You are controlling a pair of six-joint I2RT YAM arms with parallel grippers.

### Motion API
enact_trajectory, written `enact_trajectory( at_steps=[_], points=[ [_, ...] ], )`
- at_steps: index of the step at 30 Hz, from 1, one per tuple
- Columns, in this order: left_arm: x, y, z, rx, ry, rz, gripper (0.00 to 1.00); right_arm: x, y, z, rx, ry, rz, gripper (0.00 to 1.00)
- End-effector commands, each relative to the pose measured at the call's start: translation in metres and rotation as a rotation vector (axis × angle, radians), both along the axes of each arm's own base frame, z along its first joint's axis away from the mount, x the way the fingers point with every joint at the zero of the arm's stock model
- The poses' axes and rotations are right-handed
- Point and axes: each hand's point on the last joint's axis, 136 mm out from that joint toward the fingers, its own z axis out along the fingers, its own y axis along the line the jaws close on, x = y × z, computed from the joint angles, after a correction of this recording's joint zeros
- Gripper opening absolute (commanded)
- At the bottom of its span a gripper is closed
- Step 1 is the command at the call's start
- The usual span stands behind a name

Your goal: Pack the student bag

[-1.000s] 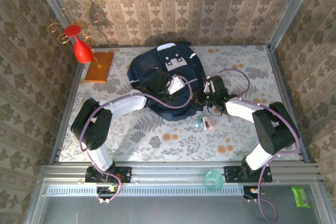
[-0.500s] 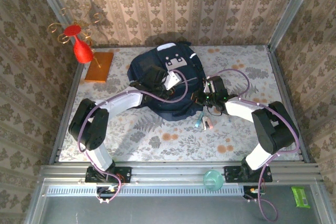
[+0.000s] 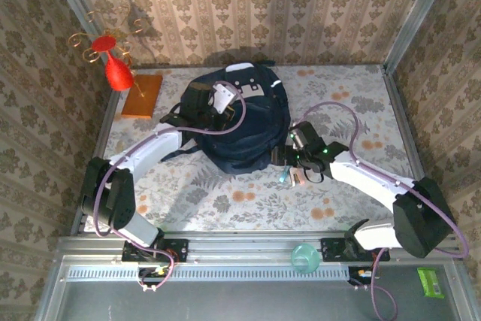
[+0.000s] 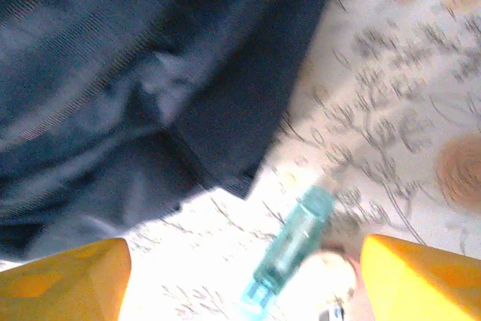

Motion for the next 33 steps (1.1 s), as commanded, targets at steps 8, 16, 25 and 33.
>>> enact_trajectory(
  at_steps=[8, 16, 25, 33],
  points=[
    [0.006, -0.002, 0.028, -0.095, -0.049, 0.027, 0.00, -0.044, -0.042, -0.046, -0.182, 0.158, -0.047, 0.77],
    [0.005, -0.002, 0.025, -0.091, -0.039, 0.031, 0.00, -0.041, -0.032, -0.062, -0.170, 0.200, -0.017, 0.70],
    [0.006, -0.002, 0.025, -0.087, -0.032, 0.029, 0.00, -0.035, -0.027, -0.073, -0.183, 0.211, -0.002, 0.63],
    [0.004, -0.004, 0.024, -0.116, -0.005, 0.045, 0.00, -0.031, -0.035, -0.069, -0.225, 0.193, -0.010, 0.41]
  ],
)
